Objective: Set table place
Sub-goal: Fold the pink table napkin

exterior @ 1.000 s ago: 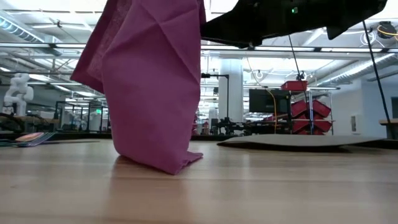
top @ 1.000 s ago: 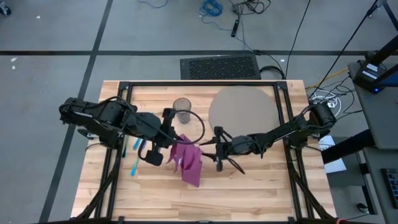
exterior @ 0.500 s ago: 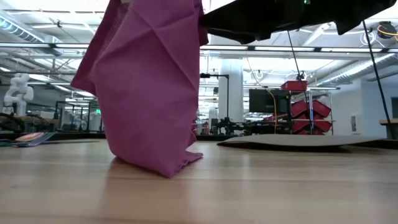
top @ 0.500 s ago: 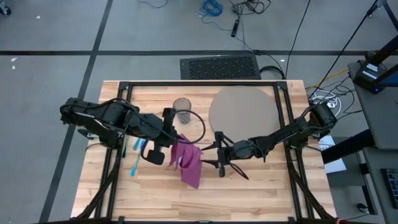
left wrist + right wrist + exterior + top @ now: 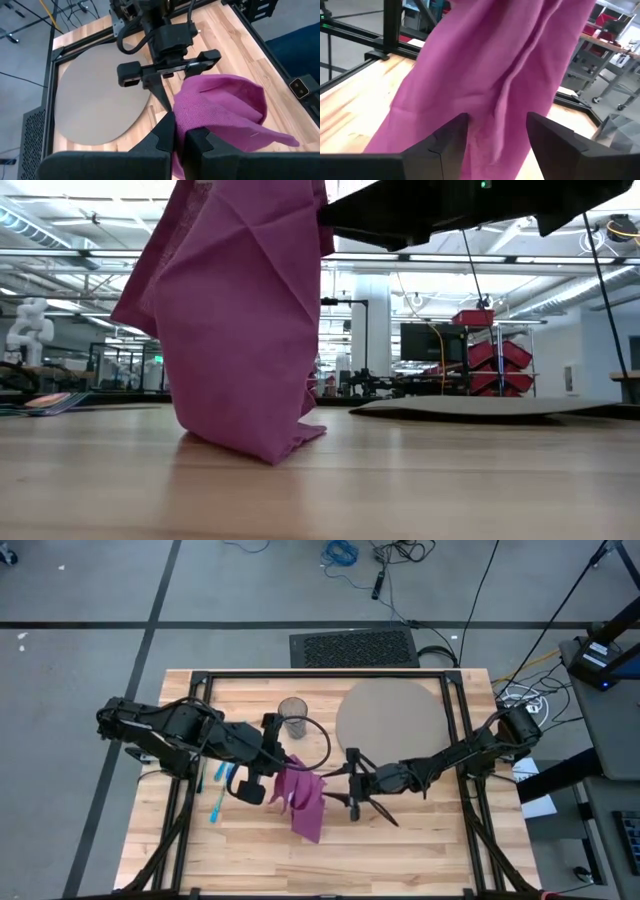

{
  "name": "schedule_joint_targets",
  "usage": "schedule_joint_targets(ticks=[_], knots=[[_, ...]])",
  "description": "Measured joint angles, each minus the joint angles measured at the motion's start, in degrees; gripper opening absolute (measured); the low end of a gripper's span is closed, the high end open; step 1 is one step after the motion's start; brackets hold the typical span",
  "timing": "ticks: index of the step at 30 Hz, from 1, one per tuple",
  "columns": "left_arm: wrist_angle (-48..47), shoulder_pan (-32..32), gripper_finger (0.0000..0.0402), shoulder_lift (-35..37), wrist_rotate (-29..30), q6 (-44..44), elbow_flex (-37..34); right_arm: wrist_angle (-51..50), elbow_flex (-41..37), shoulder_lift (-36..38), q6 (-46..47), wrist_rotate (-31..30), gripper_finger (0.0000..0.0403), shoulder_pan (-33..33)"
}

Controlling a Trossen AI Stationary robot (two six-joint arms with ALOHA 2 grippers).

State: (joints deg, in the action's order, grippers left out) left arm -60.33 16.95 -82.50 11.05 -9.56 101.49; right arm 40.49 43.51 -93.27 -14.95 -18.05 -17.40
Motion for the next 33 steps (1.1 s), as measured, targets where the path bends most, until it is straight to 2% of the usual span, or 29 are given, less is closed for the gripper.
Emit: schedule_joint_targets(ticks=[3,6,8,12,13,17,21,29,33], knots=[[0.68,0.0,0.0,0.0,-0.06,-0.26,0.0,0.2,0.04,0.04,-0.08,0.16,0.0184,0.9],[0.86,0.0,0.0,0.0,-0.1,-0.3,0.0,-0.33,0.05,0.04,-0.45,0.16,0.0157,1.88],[0.87,0.0,0.0,0.0,-0.16,-0.29,0.0,-0.75,0.04,0.04,-0.73,0.22,0.0125,2.45],[0.83,0.0,0.0,0.0,-0.41,-0.22,0.0,-0.78,0.04,0.04,-2.22,0.57,0.0026,2.81],[0.76,0.0,0.0,0.0,-0.41,-0.19,0.0,-0.78,0.05,0.04,-2.95,0.35,0.0014,2.65],[-0.66,0.0,0.0,0.0,-0.42,0.25,0.0,-2.07,0.06,1.06,-3.62,-0.78,0.0002,1.72],[-3.23,0.0,0.0,0.0,-0.39,1.81,0.0,-9.18,0.06,4.26,-4.34,-8.44,0.0,0.1],[-5.71,0.04,0.0,0.0,1.88,3.28,-0.02,-24.74,0.06,15.33,-3.45,-18.57,0.0,-5.04],[-7.69,0.04,0.0,0.17,4.81,3.5,-0.02,-32.89,0.06,21.7,-1.54,-22.45,0.0,-7.33]])
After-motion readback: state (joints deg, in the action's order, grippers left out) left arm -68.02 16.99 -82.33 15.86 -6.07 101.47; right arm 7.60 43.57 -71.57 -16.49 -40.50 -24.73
